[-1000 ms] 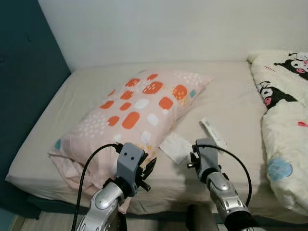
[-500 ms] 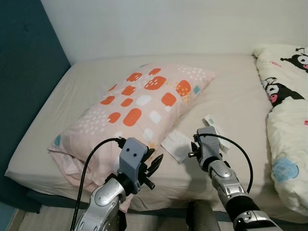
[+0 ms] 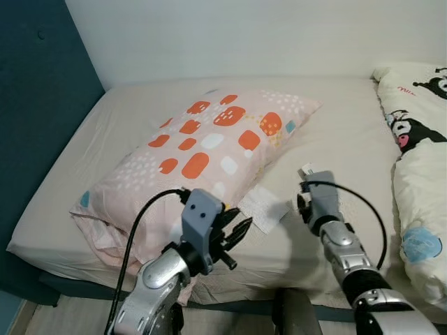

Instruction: Clean up the room

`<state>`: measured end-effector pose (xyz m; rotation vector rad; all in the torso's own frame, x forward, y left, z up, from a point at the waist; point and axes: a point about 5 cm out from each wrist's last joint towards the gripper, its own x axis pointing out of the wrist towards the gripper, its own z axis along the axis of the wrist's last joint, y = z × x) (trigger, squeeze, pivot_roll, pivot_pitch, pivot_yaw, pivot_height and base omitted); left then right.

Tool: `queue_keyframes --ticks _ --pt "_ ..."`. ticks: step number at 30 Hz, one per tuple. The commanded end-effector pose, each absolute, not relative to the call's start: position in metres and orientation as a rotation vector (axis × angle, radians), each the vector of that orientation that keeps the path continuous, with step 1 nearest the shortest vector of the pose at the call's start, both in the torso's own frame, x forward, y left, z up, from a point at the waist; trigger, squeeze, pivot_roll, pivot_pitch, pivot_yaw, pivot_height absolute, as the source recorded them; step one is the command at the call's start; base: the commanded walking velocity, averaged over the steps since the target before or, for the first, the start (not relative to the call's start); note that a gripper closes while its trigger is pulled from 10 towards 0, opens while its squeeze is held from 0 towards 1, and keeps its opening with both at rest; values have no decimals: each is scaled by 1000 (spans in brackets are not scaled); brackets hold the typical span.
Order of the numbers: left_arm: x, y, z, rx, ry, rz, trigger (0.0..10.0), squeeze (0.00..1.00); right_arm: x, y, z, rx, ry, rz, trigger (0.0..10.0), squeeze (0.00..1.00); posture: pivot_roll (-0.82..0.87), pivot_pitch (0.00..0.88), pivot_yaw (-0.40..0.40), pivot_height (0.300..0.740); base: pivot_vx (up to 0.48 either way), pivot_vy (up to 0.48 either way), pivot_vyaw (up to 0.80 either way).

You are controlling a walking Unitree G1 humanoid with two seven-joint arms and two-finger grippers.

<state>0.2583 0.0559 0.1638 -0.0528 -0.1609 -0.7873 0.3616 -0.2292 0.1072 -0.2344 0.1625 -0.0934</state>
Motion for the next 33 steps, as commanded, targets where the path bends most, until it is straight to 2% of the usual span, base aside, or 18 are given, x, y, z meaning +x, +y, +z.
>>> queue_keyframes --ticks 1,9,16,21,30,31,32,33 --pt "255 53 168 -56 -165 -815 10000 0 361 -232 105 -171 172 -104 10000 1000 76 235 39 574 0 0 0" --pt "254 55 175 -72 -166 -819 10000 0 368 -236 113 -37 177 -75 10000 1000 99 247 41 574 0 0 0" --pt "253 56 178 -77 -160 -820 10000 0 370 -239 118 -28 185 -76 10000 1000 113 257 41 574 0 0 0" --pt "251 56 181 -88 -148 -823 10000 0 370 -246 118 40 221 -98 10000 1000 134 271 49 574 0 0 0" --pt "242 52 188 -134 -144 -898 10000 0 367 -262 117 2 266 -180 10000 1000 149 285 57 574 0 0 0" --pt "241 51 189 -129 -147 -907 10000 0 366 -264 116 -7 271 -182 10000 733 154 289 59 574 0 0 0" --pt "240 50 190 -124 -150 -911 10000 0 365 -265 116 -13 275 -183 10000 733 154 289 59 574 0 0 0" --pt "239 49 191 -121 -151 -912 10000 0 365 -266 115 -21 279 -184 10000 490 160 291 60 574 0 0 0"
